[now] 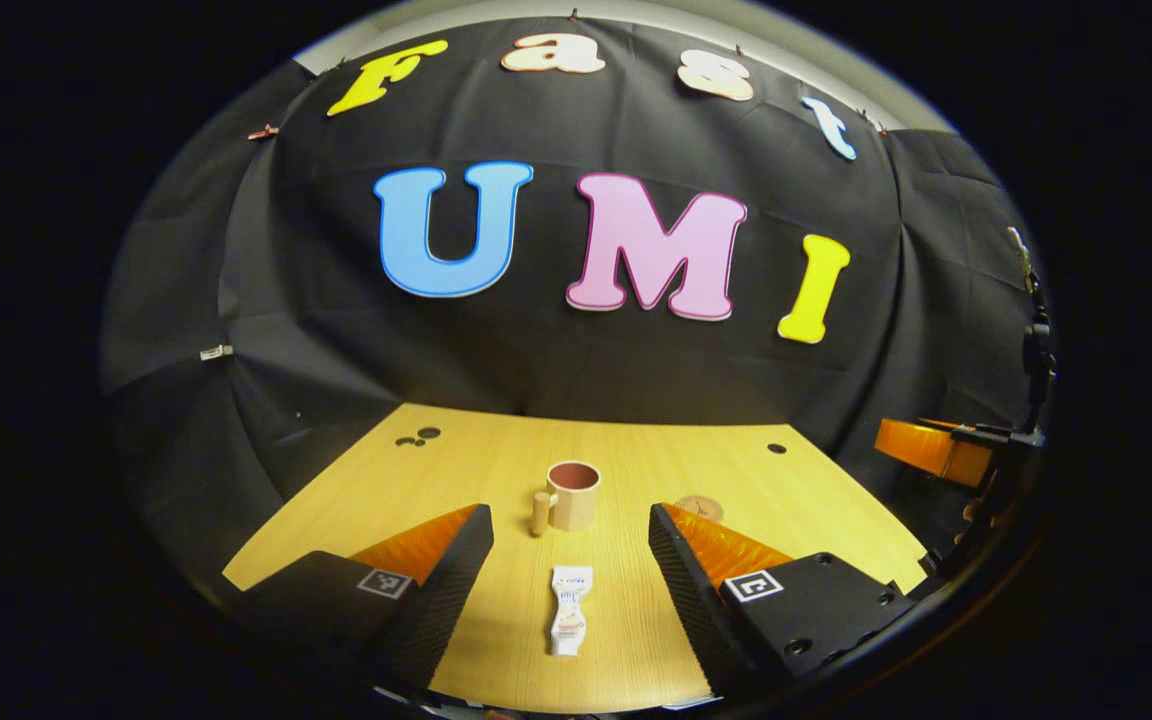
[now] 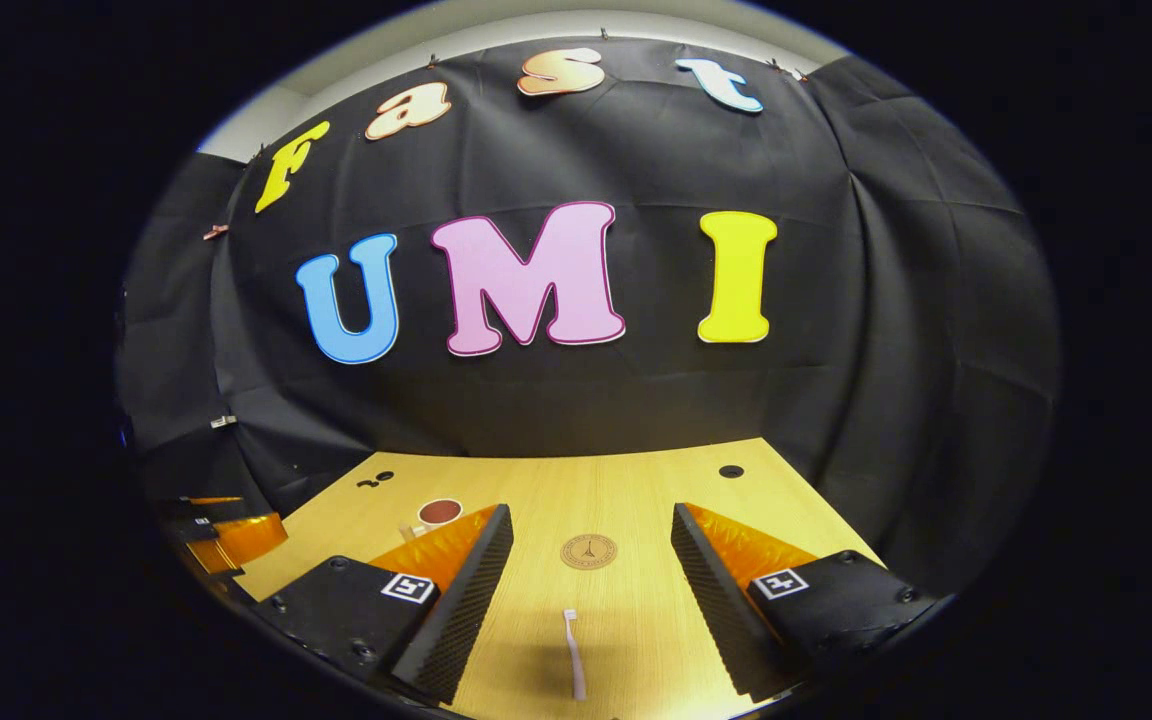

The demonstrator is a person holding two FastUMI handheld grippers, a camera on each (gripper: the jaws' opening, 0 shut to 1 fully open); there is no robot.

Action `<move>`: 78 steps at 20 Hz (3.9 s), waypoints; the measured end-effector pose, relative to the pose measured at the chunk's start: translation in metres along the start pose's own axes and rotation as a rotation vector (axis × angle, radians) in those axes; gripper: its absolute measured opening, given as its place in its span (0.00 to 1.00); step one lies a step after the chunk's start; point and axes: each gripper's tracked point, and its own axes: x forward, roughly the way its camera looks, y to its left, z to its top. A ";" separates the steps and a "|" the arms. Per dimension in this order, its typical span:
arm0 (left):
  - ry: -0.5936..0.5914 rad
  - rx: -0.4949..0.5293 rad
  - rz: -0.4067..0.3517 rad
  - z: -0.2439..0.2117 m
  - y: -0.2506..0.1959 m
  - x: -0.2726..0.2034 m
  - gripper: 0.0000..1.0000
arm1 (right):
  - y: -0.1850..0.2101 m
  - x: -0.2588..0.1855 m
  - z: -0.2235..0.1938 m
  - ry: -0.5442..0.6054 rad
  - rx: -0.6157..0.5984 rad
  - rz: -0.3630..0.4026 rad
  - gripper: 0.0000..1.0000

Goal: Put the toothbrush and toothpaste on the desktop into the cup, then pick up the cup and place it on the coaster on the desktop.

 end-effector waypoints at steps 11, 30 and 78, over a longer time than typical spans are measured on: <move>0.217 -0.006 0.030 -0.082 -0.013 0.063 0.98 | -0.023 0.048 -0.032 0.085 0.005 0.057 0.98; 0.687 0.021 0.118 -0.219 -0.007 0.148 0.97 | -0.055 0.114 -0.112 0.310 0.032 0.123 0.98; 0.672 -0.076 -0.044 -0.227 -0.008 0.154 0.24 | 0.019 0.070 -0.304 0.953 -0.185 0.071 0.86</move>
